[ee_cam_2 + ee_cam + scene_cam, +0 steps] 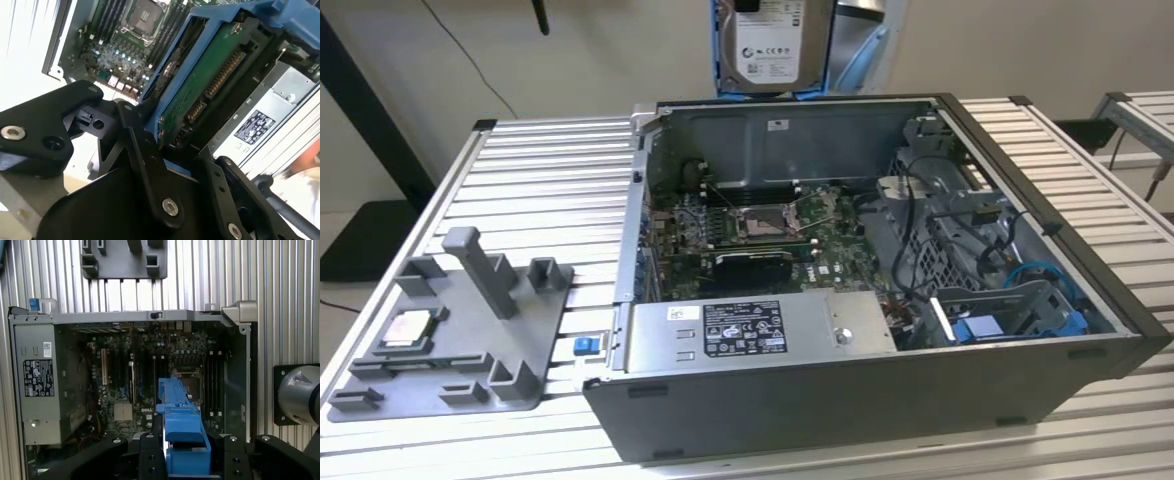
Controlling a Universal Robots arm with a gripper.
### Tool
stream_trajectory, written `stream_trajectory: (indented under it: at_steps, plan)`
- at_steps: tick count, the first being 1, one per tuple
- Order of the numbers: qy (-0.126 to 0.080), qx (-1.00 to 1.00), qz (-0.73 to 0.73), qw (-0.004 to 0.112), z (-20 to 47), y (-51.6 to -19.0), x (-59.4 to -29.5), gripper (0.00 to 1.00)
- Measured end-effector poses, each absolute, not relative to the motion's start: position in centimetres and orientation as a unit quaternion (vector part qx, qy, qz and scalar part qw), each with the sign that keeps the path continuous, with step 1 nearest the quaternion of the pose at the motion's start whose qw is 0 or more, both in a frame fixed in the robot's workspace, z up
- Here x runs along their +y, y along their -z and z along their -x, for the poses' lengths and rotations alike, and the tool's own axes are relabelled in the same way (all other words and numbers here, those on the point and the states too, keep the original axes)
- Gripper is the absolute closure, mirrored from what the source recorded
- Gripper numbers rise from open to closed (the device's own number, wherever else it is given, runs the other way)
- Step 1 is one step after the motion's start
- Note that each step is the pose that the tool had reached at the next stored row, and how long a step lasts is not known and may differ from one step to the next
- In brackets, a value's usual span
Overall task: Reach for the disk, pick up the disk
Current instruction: 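Pick up the disk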
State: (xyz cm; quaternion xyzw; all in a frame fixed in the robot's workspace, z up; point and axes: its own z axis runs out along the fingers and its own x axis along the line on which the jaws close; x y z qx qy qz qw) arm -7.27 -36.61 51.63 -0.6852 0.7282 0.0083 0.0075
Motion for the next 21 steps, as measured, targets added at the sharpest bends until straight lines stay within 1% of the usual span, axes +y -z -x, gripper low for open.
stream_trajectory:
  at_steps: [21]
  plan:
    - [-0.008,0.728,0.685,0.008,1.1,-51.6,-36.6,1.0]
